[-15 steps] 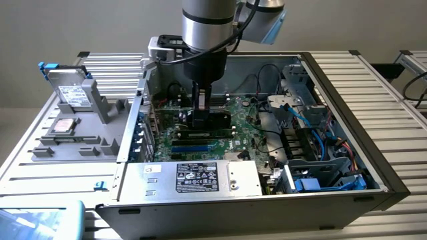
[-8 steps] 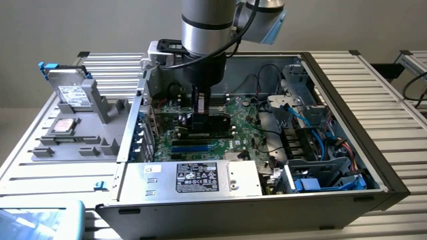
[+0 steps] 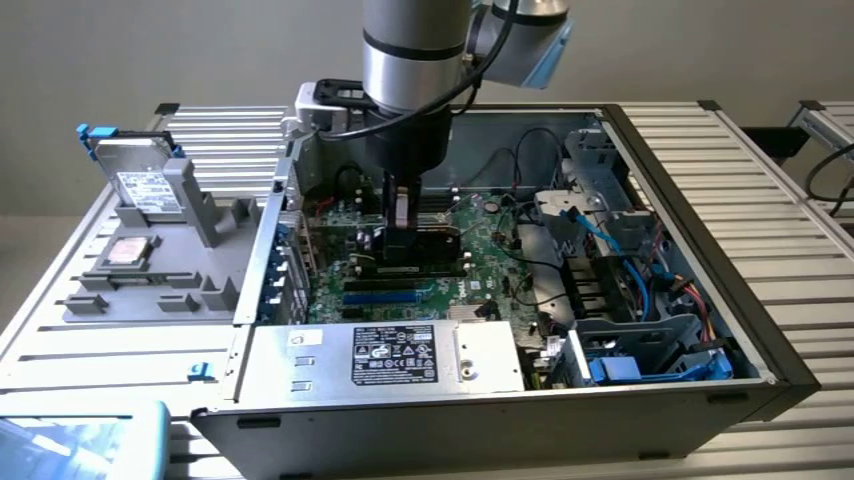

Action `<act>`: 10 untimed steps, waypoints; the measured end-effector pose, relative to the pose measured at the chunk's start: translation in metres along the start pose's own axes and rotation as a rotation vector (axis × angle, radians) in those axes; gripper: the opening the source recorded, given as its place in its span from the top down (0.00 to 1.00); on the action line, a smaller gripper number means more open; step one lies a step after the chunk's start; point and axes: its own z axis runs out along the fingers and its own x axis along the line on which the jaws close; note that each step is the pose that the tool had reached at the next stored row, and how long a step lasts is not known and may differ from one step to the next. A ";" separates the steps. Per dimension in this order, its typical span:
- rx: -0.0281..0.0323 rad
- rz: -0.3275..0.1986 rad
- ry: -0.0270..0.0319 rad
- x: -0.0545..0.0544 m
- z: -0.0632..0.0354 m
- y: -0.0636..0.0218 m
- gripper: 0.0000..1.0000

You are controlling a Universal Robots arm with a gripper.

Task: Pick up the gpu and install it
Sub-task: 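Insert the gpu into the slot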

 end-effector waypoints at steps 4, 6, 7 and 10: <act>0.0000 0.000 0.0017 0.000 0.0002 0.0000 0.72; 0.0003 0.001 0.0094 0.000 0.0006 0.0004 0.72; 0.0004 0.001 0.0126 0.000 0.0008 0.0004 0.72; 0.0004 0.001 0.0139 0.000 0.0028 0.0011 0.72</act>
